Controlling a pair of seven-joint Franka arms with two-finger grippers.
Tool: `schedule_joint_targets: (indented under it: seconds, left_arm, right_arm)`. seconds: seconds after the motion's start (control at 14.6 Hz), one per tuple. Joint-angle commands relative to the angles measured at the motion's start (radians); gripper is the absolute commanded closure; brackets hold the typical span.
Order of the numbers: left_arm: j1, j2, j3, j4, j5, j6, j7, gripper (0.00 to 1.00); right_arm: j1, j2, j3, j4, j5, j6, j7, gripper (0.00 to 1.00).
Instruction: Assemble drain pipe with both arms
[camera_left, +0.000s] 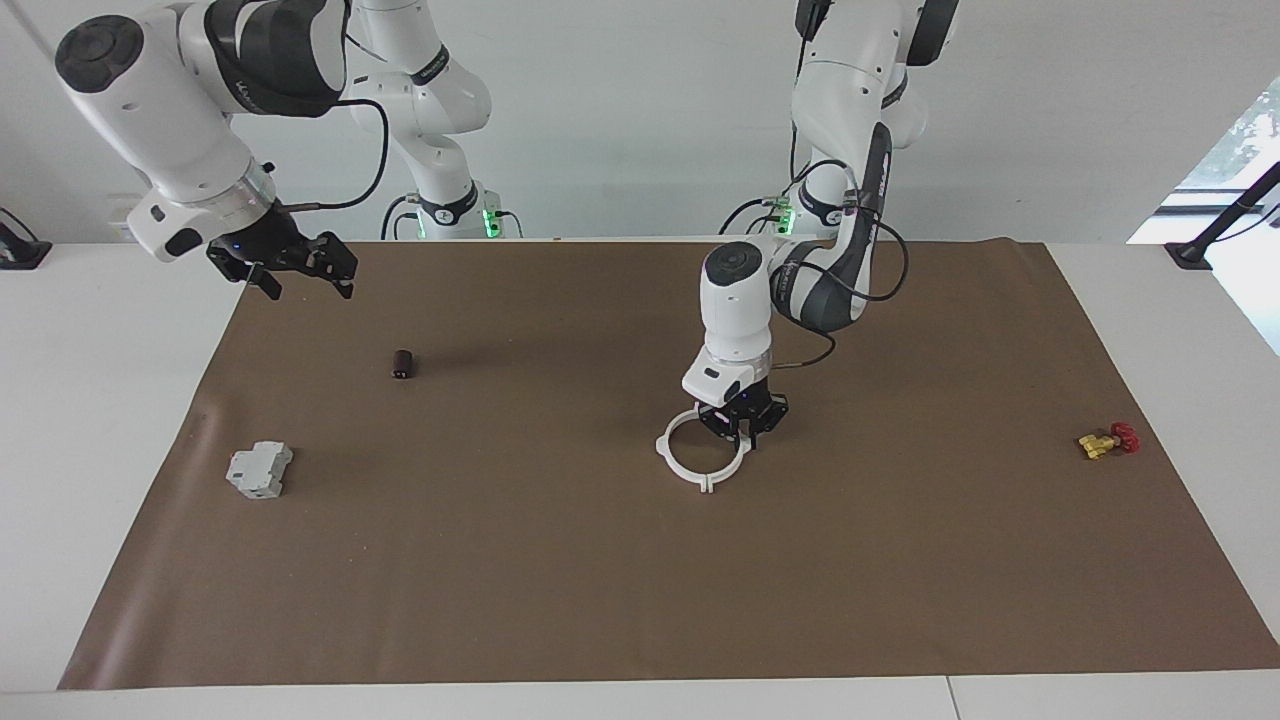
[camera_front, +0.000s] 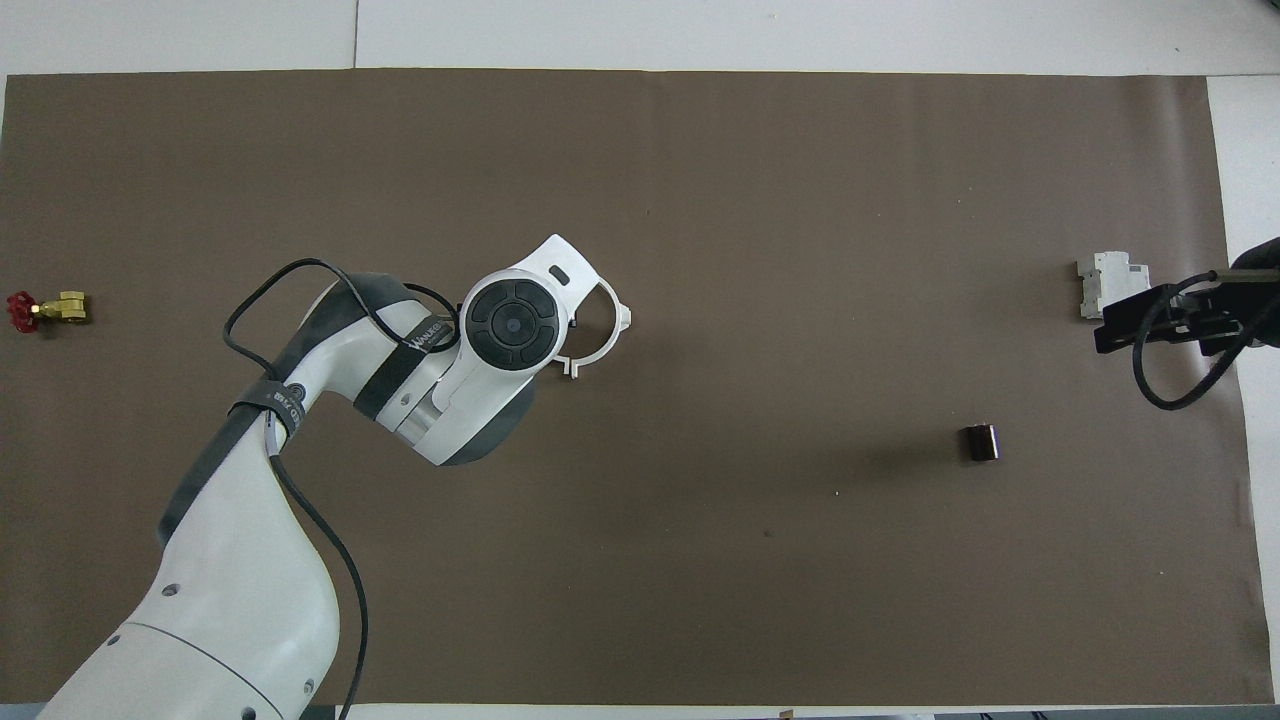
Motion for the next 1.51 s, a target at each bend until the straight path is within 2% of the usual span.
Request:
schedule_joint_targets:
  seconds: [0.0,0.07,0.14,0.34,0.55,0.89,0.96,1.23,1.44]
  left_arm:
    - [-0.038,-0.004,0.0,-0.061,-0.004,0.039,-0.021,0.35]
    - [-0.038,-0.004,0.0,-0.061,-0.004,0.039,-0.019,0.19]
    - [-0.038,-0.003,0.0,-0.059,-0.004,0.039,-0.018,0.12]
    - [-0.035,-0.004,0.002,-0.052,-0.005,0.038,-0.018,0.01]
    - [-0.014,-0.039,0.002,-0.05,-0.01,0.027,-0.015,0.0]
    - [0.109,-0.125,-0.001,-0.056,-0.03,-0.025,0.011,0.0]
    - [0.146,-0.139,-0.004,-0.056,-0.046,-0.028,0.048,0.0]
    - [0.301,-0.202,-0.008,-0.049,-0.259,-0.059,0.291,0.0]
    - [0.379,-0.251,-0.001,0.006,-0.303,-0.224,0.462,0.0]
  right_arm:
    - [-0.011,-0.015,0.008,-0.016,-0.014,0.006,-0.016,0.0]
    - [-0.009,-0.015,0.008,-0.016,-0.014,0.006,-0.016,0.0]
    - [-0.009,-0.015,0.008,-0.016,-0.013,0.006,-0.015,0.0]
    - [-0.008,-0.015,0.008,-0.018,-0.013,0.003,-0.019,0.0]
    - [-0.008,-0.015,0.008,-0.018,-0.013,0.005,-0.019,0.0]
    - [-0.008,-0.015,0.008,-0.018,-0.011,0.005,-0.019,0.0]
    - [-0.008,-0.015,0.008,-0.018,-0.011,0.005,-0.019,0.0]
    - [-0.008,-0.015,0.008,-0.018,-0.011,0.005,-0.019,0.0]
    - [-0.008,-0.015,0.008,-0.018,-0.011,0.005,-0.019,0.0]
